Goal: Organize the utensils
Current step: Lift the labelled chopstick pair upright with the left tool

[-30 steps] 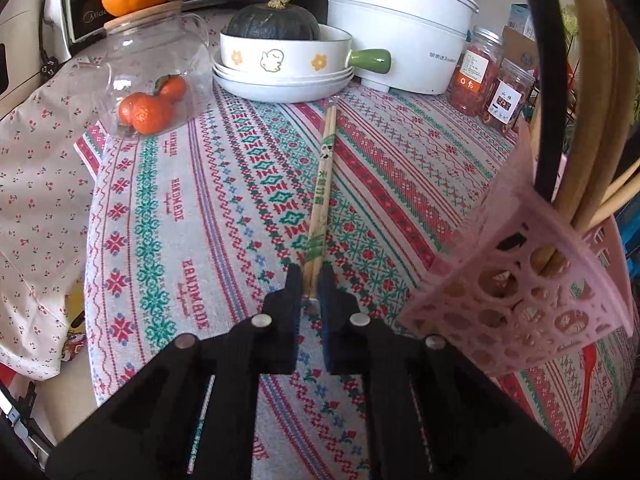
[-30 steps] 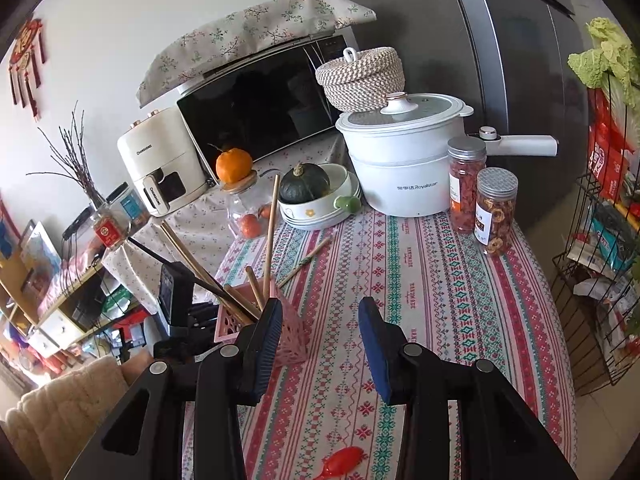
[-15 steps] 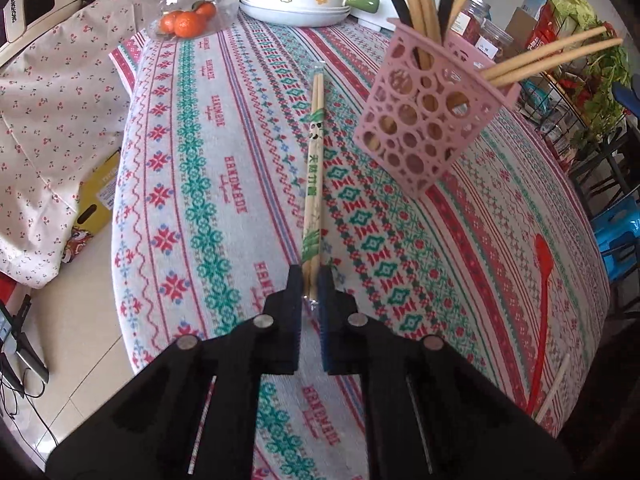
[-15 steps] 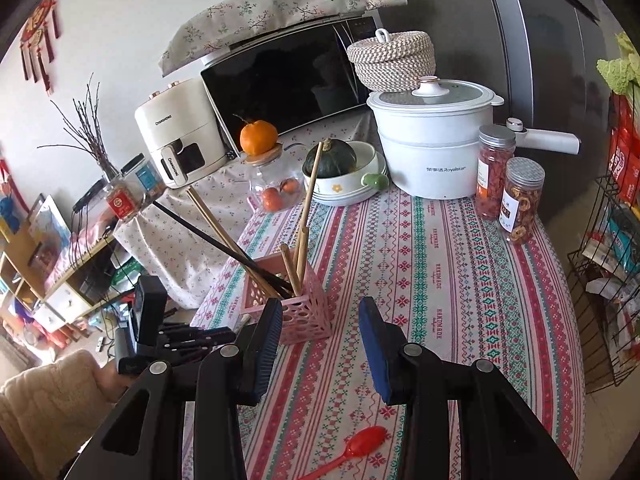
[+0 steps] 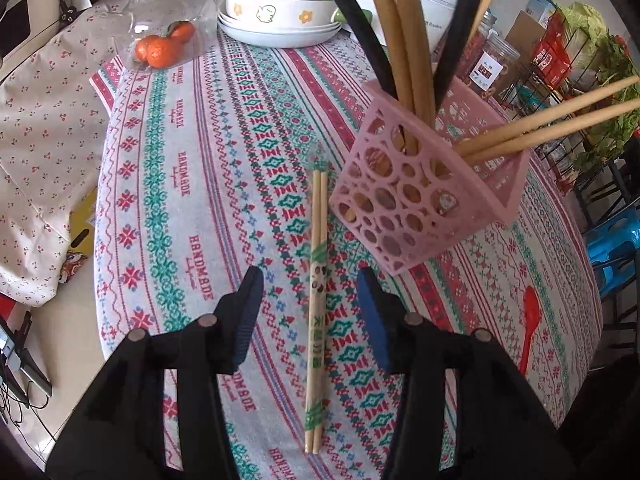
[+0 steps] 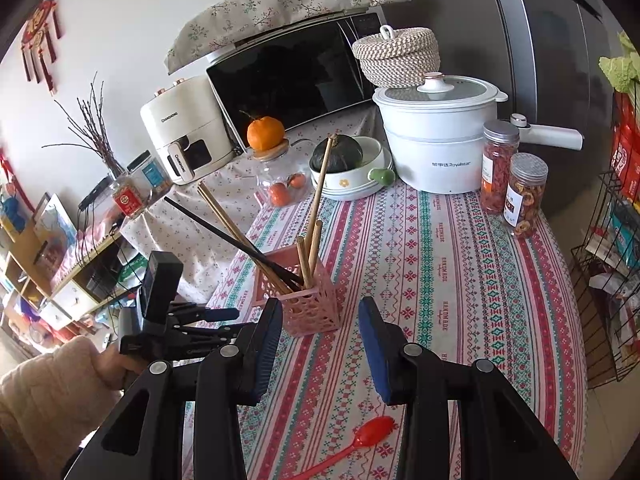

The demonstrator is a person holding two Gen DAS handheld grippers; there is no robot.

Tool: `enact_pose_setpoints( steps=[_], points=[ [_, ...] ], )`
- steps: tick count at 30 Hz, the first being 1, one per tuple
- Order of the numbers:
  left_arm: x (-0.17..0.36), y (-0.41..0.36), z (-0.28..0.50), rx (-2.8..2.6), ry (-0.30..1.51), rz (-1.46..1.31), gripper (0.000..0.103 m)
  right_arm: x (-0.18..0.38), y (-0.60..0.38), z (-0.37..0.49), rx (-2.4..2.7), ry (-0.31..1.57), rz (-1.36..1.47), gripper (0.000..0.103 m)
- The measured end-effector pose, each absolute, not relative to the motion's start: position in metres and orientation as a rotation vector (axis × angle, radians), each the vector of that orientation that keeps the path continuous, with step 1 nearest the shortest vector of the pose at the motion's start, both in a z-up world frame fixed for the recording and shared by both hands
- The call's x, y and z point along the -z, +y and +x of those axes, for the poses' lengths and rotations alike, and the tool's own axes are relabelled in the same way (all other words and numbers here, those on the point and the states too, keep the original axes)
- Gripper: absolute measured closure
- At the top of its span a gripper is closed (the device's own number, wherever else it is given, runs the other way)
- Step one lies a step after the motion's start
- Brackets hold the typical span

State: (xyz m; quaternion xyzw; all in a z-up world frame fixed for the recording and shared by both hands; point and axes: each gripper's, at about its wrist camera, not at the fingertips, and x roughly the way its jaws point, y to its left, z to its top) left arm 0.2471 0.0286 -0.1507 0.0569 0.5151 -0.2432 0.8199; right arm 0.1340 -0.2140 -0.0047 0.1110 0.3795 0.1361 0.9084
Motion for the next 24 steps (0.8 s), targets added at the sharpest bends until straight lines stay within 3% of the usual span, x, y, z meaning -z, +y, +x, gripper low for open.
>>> enact_pose_setpoints(
  steps=[4,6,11,15,19,20,24],
  points=[
    [0.165,0.019,0.260,0.515,1.066,0.105,0.065,0.006,-0.216,0.134,-0.279,0.789,0.230,0.063],
    [0.166,0.019,0.260,0.500,1.069,0.115,0.090,0.007,-0.216,0.134,-0.278,0.792,0.228,0.063],
    [0.164,0.038,0.247,0.426,1.191,0.032,0.097,0.008,-0.217,0.134,-0.275,0.797,0.233,0.063],
    [0.162,0.045,0.225,0.427,1.297,0.043,0.096,0.005,-0.216,0.133,-0.279,0.790,0.247,0.063],
    [0.157,0.046,0.230,0.398,1.279,0.055,0.069,0.004,-0.212,0.132,-0.289,0.788,0.251,0.063],
    [0.158,0.046,0.235,0.390,1.285,0.047,0.067,0.004,-0.211,0.132,-0.290,0.789,0.250,0.063],
    [0.160,0.039,0.254,0.347,1.285,0.050,0.070,0.004,-0.208,0.131,-0.288,0.790,0.243,0.063]
  ],
)
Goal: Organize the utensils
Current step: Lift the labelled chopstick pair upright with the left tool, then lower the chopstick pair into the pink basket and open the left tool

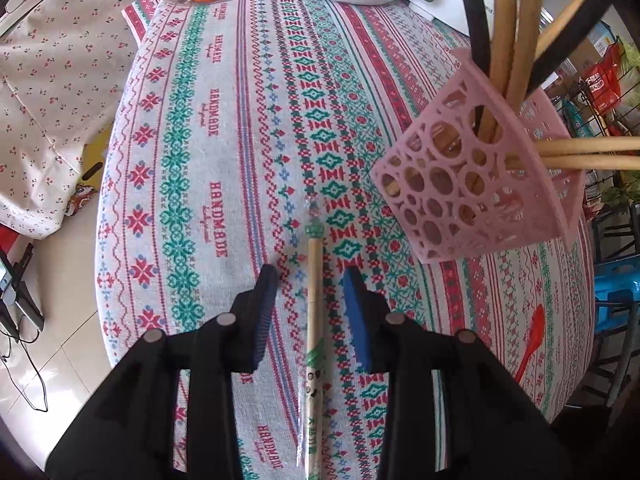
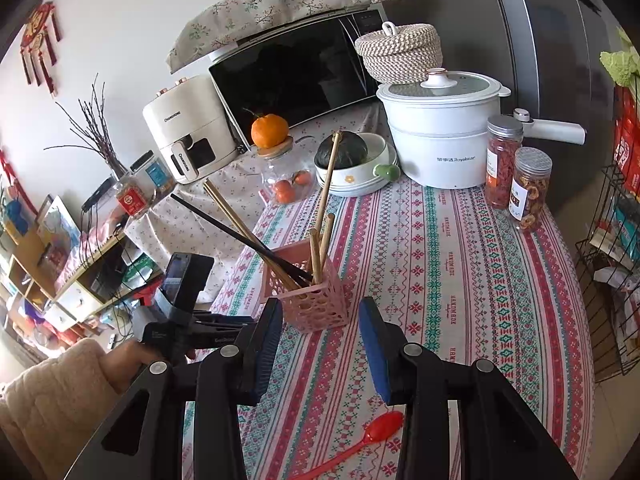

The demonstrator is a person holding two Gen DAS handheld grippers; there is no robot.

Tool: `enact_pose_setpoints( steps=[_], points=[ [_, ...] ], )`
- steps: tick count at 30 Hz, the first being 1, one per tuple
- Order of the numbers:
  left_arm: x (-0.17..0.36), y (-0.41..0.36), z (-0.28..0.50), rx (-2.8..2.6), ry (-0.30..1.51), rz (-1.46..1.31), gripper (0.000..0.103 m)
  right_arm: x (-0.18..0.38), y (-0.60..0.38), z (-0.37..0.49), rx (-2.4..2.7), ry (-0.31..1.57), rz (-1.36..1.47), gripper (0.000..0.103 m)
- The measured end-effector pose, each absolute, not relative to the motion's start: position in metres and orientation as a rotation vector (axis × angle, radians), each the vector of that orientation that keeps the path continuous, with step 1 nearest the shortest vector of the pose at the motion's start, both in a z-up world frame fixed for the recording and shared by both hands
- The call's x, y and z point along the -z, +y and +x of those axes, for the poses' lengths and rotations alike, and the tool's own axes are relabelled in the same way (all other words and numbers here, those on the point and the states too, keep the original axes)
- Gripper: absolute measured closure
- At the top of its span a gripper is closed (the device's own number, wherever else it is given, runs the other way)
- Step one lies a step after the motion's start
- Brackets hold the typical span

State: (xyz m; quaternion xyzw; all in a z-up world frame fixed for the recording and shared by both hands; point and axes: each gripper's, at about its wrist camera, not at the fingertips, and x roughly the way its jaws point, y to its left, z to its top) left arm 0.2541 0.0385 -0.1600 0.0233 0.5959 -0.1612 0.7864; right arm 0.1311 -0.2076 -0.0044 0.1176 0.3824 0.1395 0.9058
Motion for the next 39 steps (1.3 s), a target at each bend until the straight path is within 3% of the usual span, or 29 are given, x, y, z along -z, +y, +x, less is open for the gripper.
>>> enact_pose_setpoints(
  steps=[1,5,10,14,21,27,39],
  points=[
    [0.161,0.036,0.254,0.347,1.294,0.060,0.099,0.004,-0.208,0.131,-0.285,0.788,0.241,0.063],
    [0.157,0.036,0.238,0.289,1.284,0.109,0.098,0.004,-0.212,0.130,-0.272,0.782,0.247,0.063],
    [0.111,0.048,0.181,0.294,1.109,0.052,0.098,-0.001,-0.219,0.125,-0.271,0.766,0.261,0.063],
    [0.052,0.042,0.137,0.328,0.849,0.051,0.098,-0.008,-0.222,0.120,-0.279,0.743,0.275,0.063],
    [-0.025,0.017,0.136,0.335,0.334,0.030,0.097,-0.017,-0.224,0.111,-0.293,0.714,0.292,0.063],
    [-0.027,-0.013,0.156,0.288,0.146,-0.031,0.097,-0.017,-0.230,0.107,-0.285,0.706,0.299,0.063],
    [-0.002,-0.041,0.193,0.190,0.032,-0.028,0.097,-0.007,-0.235,0.115,-0.284,0.725,0.291,0.063]
  ],
)
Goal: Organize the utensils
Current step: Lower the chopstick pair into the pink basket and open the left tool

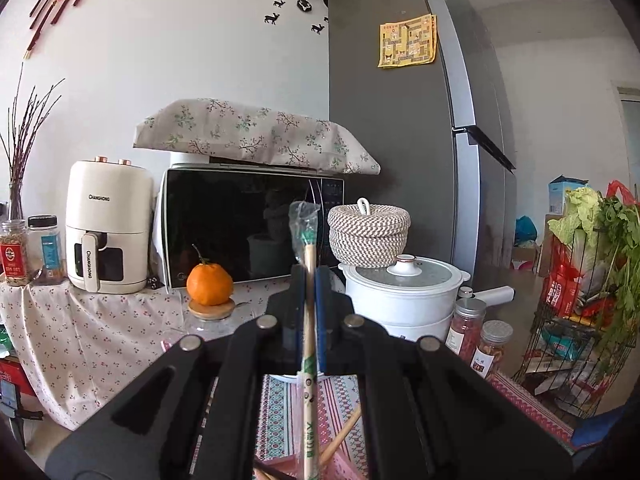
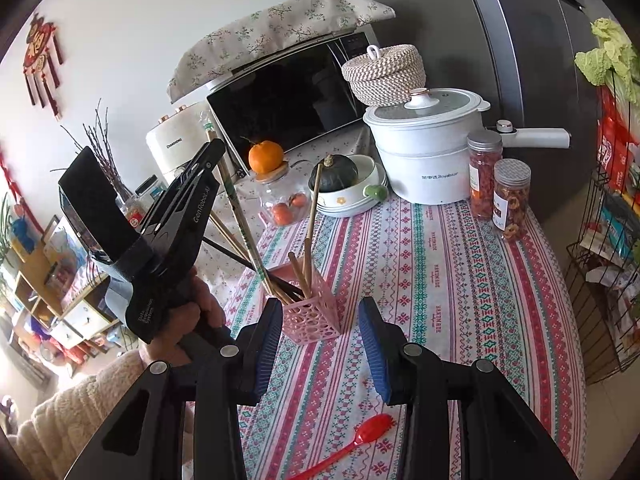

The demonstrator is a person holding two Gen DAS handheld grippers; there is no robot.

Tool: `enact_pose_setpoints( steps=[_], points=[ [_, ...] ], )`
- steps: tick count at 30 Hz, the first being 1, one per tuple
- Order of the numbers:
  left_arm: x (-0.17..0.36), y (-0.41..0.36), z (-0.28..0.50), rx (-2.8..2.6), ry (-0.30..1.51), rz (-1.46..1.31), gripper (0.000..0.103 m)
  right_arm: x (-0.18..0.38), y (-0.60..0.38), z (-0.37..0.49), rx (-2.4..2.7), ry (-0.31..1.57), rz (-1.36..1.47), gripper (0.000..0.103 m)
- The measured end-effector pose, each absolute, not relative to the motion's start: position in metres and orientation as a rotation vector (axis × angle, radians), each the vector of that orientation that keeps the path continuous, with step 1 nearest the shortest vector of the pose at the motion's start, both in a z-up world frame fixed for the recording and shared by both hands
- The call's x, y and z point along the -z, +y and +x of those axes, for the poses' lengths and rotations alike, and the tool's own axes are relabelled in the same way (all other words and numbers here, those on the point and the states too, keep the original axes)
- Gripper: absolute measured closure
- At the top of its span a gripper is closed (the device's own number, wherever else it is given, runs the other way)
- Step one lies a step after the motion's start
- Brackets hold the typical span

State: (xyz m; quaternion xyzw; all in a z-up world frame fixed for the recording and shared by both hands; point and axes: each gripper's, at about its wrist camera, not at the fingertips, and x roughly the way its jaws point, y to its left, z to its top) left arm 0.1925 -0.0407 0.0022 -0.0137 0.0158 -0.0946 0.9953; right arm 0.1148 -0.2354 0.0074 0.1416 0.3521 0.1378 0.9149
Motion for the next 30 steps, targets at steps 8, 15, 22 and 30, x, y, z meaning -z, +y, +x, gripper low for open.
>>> enact_pose_setpoints(
  steps=[8,15,22,30],
  points=[
    [0.022,-0.035,0.189,0.200,0.068,-0.026,0.094,0.001,-0.229,0.123,-0.284,0.746,0.270,0.063],
    [0.014,-0.021,0.171,0.216,0.196,-0.031,0.047,0.003,-0.228,0.123,-0.277,0.751,0.273,0.063],
    [0.007,-0.006,0.142,0.218,0.461,0.030,0.027,0.012,-0.233,0.118,-0.238,0.824,0.273,0.060],
    [0.049,0.003,0.110,0.271,0.883,0.092,0.019,0.025,-0.236,0.095,-0.191,0.924,0.266,0.042]
  ],
)
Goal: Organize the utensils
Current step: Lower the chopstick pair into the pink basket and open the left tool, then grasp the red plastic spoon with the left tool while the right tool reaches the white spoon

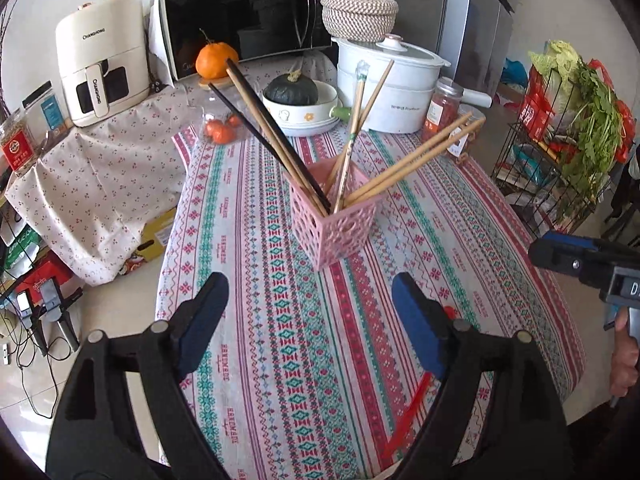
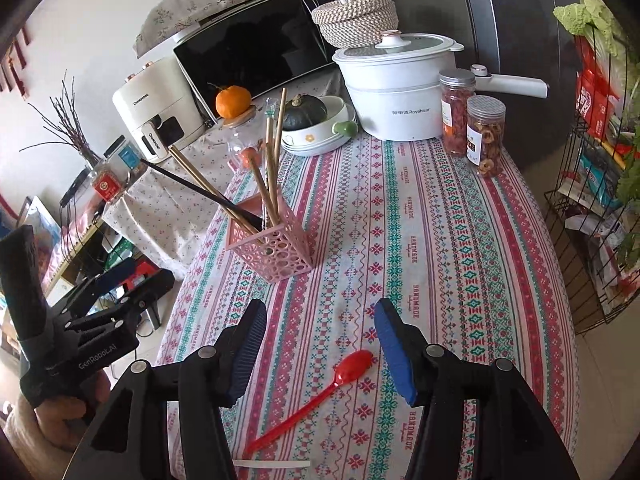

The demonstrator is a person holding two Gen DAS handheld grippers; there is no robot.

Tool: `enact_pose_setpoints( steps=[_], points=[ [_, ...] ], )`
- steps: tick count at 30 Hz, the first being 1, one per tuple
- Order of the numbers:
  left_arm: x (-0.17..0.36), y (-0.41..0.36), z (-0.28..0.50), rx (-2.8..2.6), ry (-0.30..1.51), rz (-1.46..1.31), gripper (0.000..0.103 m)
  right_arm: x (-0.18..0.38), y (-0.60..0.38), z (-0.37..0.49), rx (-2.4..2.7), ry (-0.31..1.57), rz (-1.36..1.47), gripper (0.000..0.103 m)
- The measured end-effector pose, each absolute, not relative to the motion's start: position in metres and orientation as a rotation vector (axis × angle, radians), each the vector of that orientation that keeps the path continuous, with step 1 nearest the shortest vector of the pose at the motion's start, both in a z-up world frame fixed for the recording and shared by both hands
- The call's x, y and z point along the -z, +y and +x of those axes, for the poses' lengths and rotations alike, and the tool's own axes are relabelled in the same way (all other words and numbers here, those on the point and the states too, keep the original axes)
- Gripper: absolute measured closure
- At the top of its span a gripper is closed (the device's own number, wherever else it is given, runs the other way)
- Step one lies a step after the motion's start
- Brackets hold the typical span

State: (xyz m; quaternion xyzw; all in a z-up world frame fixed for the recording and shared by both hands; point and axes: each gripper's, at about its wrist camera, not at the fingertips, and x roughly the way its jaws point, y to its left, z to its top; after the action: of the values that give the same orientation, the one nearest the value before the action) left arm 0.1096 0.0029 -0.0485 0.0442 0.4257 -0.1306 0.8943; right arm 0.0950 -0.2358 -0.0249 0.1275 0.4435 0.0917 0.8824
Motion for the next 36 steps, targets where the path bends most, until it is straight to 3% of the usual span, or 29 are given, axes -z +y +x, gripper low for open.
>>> enact_pose_setpoints(
  steps=[5,16,19,26,34,36],
  points=[
    [0.088,0.004,0.087,0.322,1.051,0.115,0.019,0.037,-0.238,0.076,-0.166,0.990,0.229,0.033],
    [0.124,-0.038,0.093,0.485,1.146,0.191,0.019,0.076,-0.253,0.052,-0.088,1.137,0.185,0.032],
    [0.131,-0.065,0.103,0.556,1.150,0.197,0.024,0.083,-0.259,0.053,-0.079,1.163,0.198,0.032],
    [0.144,-0.117,0.129,0.623,1.178,0.237,0.053,0.094,-0.263,0.053,-0.073,1.213,0.155,0.032],
    [0.158,-0.148,0.138,0.621,1.217,0.353,0.055,0.102,-0.266,0.052,-0.089,1.249,0.131,0.032],
    [0.157,-0.151,0.138,0.610,1.208,0.377,0.074,0.105,-0.267,0.051,-0.091,1.263,0.129,0.032]
  ],
)
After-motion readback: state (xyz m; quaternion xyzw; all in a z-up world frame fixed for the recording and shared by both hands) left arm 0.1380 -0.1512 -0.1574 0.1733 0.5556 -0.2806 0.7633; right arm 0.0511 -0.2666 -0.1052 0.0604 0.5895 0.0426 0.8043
